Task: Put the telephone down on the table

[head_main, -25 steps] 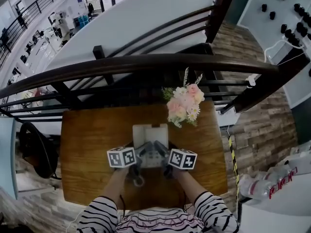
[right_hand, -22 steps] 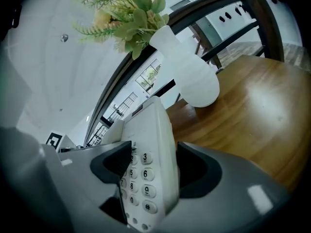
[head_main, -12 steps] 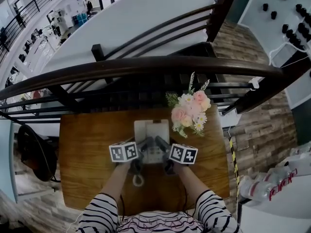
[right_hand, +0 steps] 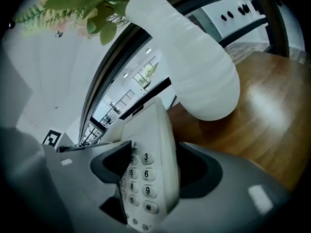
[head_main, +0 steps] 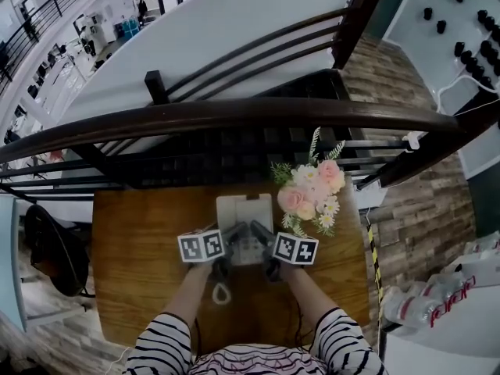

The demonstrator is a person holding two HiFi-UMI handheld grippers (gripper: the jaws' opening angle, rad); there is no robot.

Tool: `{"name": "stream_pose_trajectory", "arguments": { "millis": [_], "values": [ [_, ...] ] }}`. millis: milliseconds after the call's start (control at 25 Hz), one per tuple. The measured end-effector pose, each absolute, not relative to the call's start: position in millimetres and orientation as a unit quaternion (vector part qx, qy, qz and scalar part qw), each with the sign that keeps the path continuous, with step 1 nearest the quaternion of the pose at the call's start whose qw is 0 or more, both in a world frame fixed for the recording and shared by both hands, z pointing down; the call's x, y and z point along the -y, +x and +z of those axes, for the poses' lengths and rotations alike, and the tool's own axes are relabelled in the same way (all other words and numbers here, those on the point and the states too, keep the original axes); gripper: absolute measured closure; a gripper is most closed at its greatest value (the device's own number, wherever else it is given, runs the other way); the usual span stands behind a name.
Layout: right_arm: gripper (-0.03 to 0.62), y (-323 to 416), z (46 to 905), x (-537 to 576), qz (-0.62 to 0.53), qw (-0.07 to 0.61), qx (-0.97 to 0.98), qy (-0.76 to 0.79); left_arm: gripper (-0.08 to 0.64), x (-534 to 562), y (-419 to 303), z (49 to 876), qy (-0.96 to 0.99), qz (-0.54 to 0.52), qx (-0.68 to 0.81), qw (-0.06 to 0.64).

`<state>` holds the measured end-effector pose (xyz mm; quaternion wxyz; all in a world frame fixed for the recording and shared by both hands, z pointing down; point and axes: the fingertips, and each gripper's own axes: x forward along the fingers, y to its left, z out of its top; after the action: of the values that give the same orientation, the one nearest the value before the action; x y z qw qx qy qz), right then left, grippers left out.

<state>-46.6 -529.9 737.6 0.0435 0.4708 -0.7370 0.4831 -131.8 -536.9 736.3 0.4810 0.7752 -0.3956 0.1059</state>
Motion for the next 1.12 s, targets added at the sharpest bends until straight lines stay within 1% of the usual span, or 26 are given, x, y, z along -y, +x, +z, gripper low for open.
{"name": "stream_pose_trajectory", "arguments": {
  "millis": [200, 800, 1120],
  "values": [
    [0.299, -50.9, 744.2, 537.7, 0.483, 0.051, 0.738, 0.469, 0.173, 543.2, -136.3, 743.3, 0.770, 0.109, 0.399, 0.485],
    [0.291, -51.2, 747.6, 537.2, 0.485, 0.044, 0.739, 0.466, 0.167, 543.2, -137.0, 743.8, 0.773, 0.097, 0.407, 0.477],
    [0.291, -48.0, 743.6, 533.6, 0.473, 0.056, 0.739, 0.476, 0.164, 541.0, -134.5, 741.0, 0.783, 0.105, 0.408, 0.457]
  ]
}}
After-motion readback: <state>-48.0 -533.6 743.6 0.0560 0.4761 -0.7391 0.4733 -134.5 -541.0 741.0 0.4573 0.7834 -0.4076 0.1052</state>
